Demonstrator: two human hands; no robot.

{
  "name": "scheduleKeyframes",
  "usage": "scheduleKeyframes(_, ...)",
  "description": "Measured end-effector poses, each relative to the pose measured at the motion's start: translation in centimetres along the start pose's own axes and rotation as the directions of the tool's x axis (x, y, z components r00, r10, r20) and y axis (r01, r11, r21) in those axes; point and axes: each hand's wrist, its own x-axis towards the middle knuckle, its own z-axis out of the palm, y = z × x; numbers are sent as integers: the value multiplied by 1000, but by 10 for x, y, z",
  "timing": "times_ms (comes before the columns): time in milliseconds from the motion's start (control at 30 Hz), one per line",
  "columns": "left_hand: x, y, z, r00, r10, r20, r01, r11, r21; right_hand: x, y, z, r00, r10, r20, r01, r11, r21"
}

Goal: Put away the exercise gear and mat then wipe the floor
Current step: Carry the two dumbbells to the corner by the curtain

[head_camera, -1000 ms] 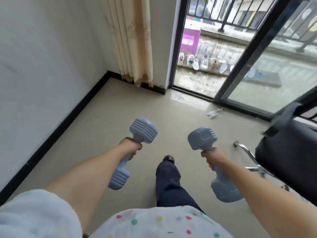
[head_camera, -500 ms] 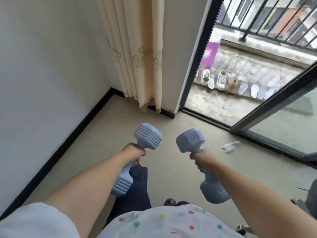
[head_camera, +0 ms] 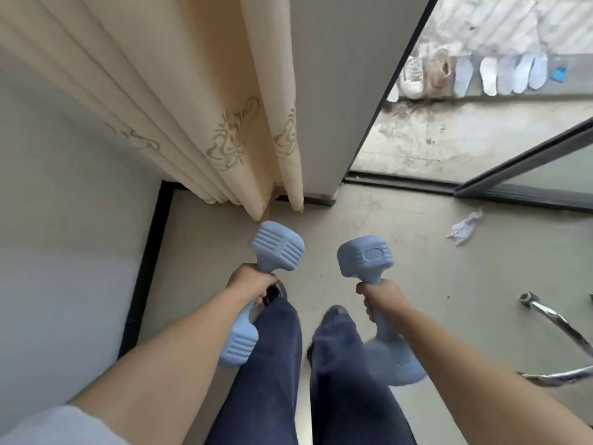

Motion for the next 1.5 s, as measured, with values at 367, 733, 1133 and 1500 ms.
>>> scheduleKeyframes(367, 273, -14, 113, 967, -237, 94, 248, 961, -125, 266, 20, 100, 984, 175, 36, -178, 979, 104)
scheduleKeyframes(733, 501, -14, 221, 986, -142, 88, 157, 968, -197, 501, 57, 156, 980, 197, 2, -190, 945, 265)
scheduleKeyframes(1133, 587, 21, 248, 996, -89, 29, 94, 944, -317, 602, 25, 169, 993, 113, -14, -97, 904, 416)
scheduleKeyframes(1500, 586, 27, 239, 987, -44, 157, 53, 997, -49, 599, 26, 155, 998, 59, 30, -64, 974, 218)
